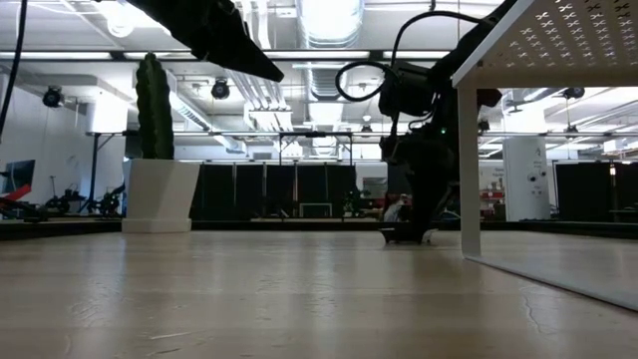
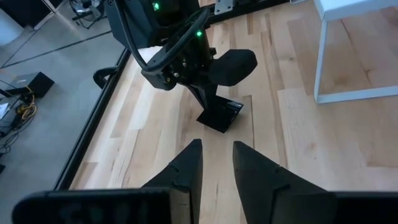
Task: Pick & Place Mini shaped plates
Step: Stack the square plate on top of the other square plates on the shelf
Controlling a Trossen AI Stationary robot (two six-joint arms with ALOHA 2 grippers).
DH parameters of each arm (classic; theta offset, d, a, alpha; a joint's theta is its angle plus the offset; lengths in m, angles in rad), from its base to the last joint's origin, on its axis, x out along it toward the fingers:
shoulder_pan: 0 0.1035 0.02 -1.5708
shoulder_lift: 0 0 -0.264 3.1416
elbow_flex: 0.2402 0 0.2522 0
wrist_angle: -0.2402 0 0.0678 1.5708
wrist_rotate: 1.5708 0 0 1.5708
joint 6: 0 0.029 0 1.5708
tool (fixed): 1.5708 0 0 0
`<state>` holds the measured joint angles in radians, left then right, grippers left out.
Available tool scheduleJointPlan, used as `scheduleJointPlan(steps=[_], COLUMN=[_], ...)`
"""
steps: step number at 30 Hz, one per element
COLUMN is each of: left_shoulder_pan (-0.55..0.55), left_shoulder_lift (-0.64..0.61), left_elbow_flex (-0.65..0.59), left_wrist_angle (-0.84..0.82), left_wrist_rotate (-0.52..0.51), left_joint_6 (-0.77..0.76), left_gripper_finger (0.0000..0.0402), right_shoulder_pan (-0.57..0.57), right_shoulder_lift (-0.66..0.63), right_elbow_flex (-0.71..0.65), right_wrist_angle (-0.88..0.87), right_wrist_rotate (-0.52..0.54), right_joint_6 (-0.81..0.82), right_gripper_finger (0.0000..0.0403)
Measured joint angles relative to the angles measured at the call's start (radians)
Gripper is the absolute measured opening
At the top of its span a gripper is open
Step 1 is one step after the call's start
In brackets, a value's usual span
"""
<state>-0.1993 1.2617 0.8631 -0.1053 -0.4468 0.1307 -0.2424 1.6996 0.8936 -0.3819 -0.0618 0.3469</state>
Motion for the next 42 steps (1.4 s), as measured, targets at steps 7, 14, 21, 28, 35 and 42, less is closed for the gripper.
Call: scheduleJointPlan(steps=[7, 14, 21, 28, 35, 42], left_shoulder_pan=[-0.004, -0.008, -0.008, -0.008, -0.008, -0.008], left_shoulder_lift=[0.0, 0.0, 0.0, 0.0, 0.0, 0.0], left_elbow_flex=[0.0, 0.0, 0.0, 0.0, 0.0, 0.0], left_wrist_angle=[-0.001, -0.001, 0.0, 0.0, 0.002, 0.009], left_wrist_rotate=[0.0, 0.0, 0.0, 0.0, 0.0, 0.0], left_joint_6=[0.0, 0.0, 0.003, 0.002, -0.001, -0.002], left_gripper_finger=[0.0085, 0.0085, 0.0085, 0.0085, 0.0085, 0.0085], right_shoulder_pan=[0.005, 0.025, 0.087, 0.185, 0.309, 0.433], right_shoulder_lift=[-0.085, -0.259, -0.402, -0.431, -0.429, -0.419], right_elbow_flex=[0.023, 0.087, 0.252, 0.458, 0.503, 0.424], right_wrist_angle=[-0.071, -0.185, -0.454, -0.753, -0.809, -0.688], right_wrist_rotate=[-0.008, -0.023, -0.025, -0.094, -0.294, -0.346], right_joint_6=[-0.007, -0.008, -0.024, -0.09, -0.12, -0.066], right_gripper_finger=[0.0008, 0.0008, 0.0008, 0.0008, 0.0008, 0.0008])
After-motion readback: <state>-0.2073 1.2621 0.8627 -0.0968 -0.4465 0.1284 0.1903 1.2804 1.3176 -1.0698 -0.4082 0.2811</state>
